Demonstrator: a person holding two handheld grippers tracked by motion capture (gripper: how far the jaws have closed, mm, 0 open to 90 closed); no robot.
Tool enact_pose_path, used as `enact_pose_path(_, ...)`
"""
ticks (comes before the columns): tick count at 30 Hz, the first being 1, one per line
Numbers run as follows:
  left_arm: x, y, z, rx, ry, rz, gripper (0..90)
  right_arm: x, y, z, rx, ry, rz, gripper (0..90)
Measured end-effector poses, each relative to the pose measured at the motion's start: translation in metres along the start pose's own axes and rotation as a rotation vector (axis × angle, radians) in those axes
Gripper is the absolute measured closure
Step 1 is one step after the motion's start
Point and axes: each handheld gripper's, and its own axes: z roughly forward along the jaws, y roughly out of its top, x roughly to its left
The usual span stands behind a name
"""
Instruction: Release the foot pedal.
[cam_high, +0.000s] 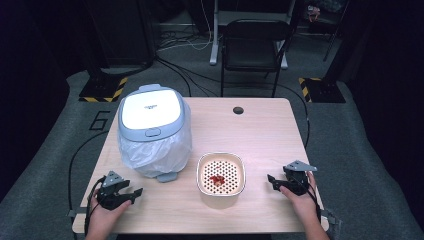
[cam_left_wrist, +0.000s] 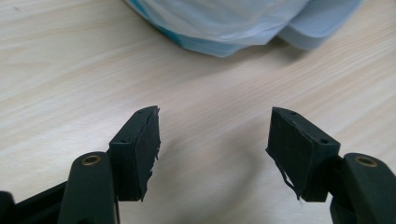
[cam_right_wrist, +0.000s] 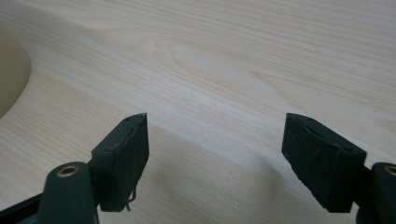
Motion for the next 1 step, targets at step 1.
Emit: enact_pose_path(1, 0.0016, -0.0007, 0.0009, 0.0, -0.001, 0.0, 34.3, 0.0003, -0.0001, 0.0018, 0.003, -0.005, -0.006, 22.1)
